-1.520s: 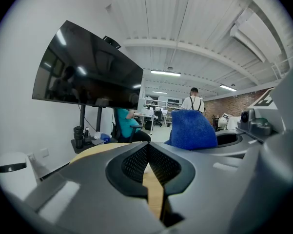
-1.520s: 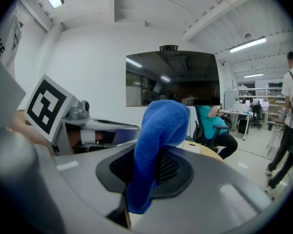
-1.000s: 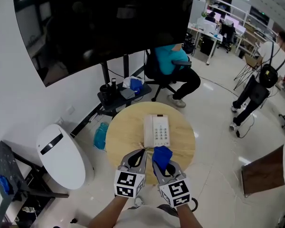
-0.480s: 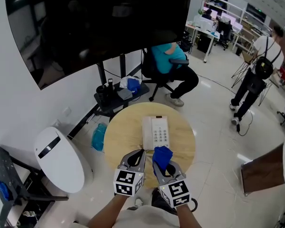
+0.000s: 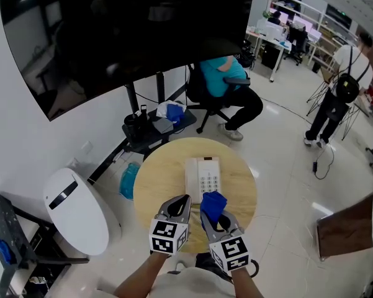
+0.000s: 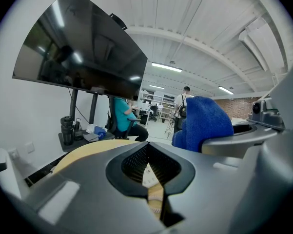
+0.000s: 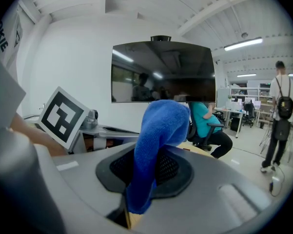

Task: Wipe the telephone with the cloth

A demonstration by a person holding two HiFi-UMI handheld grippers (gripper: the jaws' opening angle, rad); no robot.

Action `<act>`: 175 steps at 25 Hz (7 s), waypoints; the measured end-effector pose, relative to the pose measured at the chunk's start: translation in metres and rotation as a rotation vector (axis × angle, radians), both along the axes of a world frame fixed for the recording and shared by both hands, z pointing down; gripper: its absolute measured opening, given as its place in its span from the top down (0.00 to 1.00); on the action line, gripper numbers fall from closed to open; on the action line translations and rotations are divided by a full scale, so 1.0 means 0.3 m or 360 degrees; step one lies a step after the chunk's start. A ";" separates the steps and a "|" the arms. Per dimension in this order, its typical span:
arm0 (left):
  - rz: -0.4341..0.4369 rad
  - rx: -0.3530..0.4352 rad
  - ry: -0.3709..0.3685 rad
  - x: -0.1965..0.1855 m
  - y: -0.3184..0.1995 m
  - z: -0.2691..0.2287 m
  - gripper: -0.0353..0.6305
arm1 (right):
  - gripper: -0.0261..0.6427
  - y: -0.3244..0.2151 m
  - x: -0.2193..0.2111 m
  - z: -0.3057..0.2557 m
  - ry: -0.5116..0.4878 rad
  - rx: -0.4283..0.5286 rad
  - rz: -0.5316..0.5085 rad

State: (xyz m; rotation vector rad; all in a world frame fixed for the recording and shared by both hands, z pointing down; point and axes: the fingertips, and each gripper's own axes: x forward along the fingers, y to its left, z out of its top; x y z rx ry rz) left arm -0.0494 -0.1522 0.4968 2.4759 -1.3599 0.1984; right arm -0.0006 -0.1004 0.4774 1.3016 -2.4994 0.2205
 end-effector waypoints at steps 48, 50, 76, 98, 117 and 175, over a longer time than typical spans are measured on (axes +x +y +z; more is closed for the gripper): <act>0.0390 -0.0744 0.0405 0.066 -0.418 0.523 0.69 | 0.87 -0.298 0.196 0.202 0.0039 -0.0277 -0.0055; 0.0422 -0.0771 0.0439 0.070 -0.421 0.525 0.69 | 0.87 -0.298 0.199 0.203 0.0041 -0.0279 -0.0054; 0.0391 -0.0640 0.0797 0.092 -0.357 0.308 0.81 | 0.87 -0.253 0.154 0.160 -0.0026 -0.0211 -0.0079; 0.0633 -0.0352 0.0823 0.131 -0.105 -0.032 0.81 | 0.87 -0.210 0.041 -0.205 -0.0149 0.0181 -0.0097; 0.0802 -0.0264 0.0760 0.183 0.018 -0.102 0.82 | 0.87 -0.404 0.030 -0.445 -0.0044 0.0480 -0.0047; 0.0503 -0.0159 0.1217 -0.019 -0.153 -0.299 0.82 | 0.87 -0.085 -0.019 -0.227 -0.0284 0.0263 -0.0102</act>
